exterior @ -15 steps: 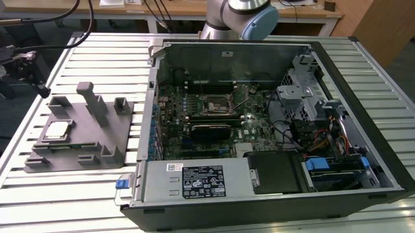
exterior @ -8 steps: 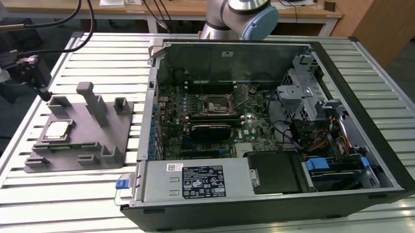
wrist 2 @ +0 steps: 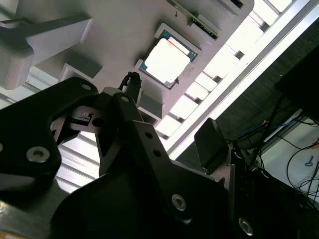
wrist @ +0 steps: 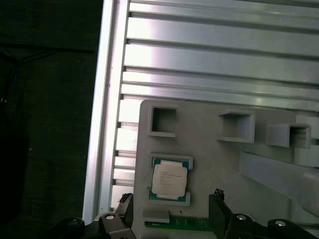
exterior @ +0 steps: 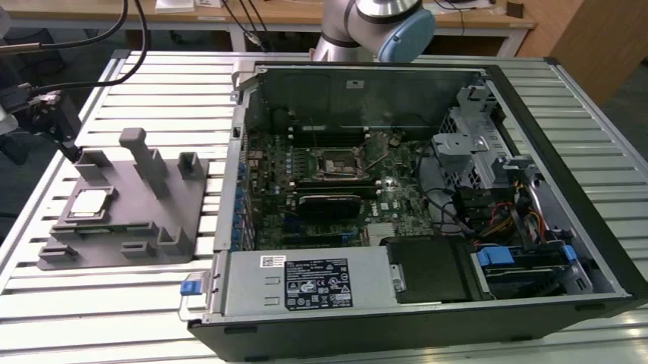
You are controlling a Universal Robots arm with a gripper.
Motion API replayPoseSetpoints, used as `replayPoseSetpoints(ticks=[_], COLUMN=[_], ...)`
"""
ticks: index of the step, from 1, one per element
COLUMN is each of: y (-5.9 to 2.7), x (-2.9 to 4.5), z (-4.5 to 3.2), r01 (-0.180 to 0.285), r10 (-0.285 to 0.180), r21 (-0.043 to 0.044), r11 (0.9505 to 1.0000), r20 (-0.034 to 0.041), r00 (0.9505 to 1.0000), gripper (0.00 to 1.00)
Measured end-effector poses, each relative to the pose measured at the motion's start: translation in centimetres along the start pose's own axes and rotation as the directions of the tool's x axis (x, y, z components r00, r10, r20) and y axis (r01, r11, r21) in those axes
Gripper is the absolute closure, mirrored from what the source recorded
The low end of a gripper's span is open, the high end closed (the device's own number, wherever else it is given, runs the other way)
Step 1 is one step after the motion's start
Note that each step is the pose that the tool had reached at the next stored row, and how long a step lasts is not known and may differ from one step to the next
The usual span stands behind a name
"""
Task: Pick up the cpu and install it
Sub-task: 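Pick up the cpu and move it towards the insertion slot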
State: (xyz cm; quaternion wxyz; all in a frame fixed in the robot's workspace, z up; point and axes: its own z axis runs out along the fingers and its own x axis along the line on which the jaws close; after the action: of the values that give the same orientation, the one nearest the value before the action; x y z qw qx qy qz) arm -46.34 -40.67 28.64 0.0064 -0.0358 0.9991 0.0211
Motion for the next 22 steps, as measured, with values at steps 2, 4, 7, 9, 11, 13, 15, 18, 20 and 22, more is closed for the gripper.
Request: replayPoseSetpoints(ticks=[2,4,7,9,11,13,15,18,20,22], y=[-0.01,-0.02,-0.03,-0.04,-0.04,-0.04,-0.04,-0.04,-0.04,-0.04], x=[0.0,0.01,0.01,0.01,0.01,0.01,0.01,0.01,0.01,0.01], z=[0.07,0.13,0.21,0.26,0.27,0.29,0.31,0.32,0.34,0.37], r01=[0.003,0.005,0.007,0.011,0.016,0.022,0.028,0.038,0.05,0.063], r10=[-0.003,-0.005,-0.007,-0.011,-0.016,-0.022,-0.028,-0.038,-0.05,-0.063], r21=[-0.0001,-0.0001,-0.0001,-0.0002,-0.0002,-0.0004,-0.0007,-0.001,-0.0012,-0.0015], r11=[1.0,1.0,1.0,0.9999,0.9999,0.9998,0.9996,0.9993,0.9988,0.998], r20=[0.0,-0.0001,-0.0002,-0.0003,-0.0007,-0.0008,-0.001,-0.0014,-0.0019,-0.0024], r00=[1.0,1.0,1.0,0.9999,0.9999,0.9998,0.9996,0.9993,0.9988,0.998], gripper=[0.3,0.3,0.3,0.3,0.3,0.3,0.3,0.3,0.3,0.3])
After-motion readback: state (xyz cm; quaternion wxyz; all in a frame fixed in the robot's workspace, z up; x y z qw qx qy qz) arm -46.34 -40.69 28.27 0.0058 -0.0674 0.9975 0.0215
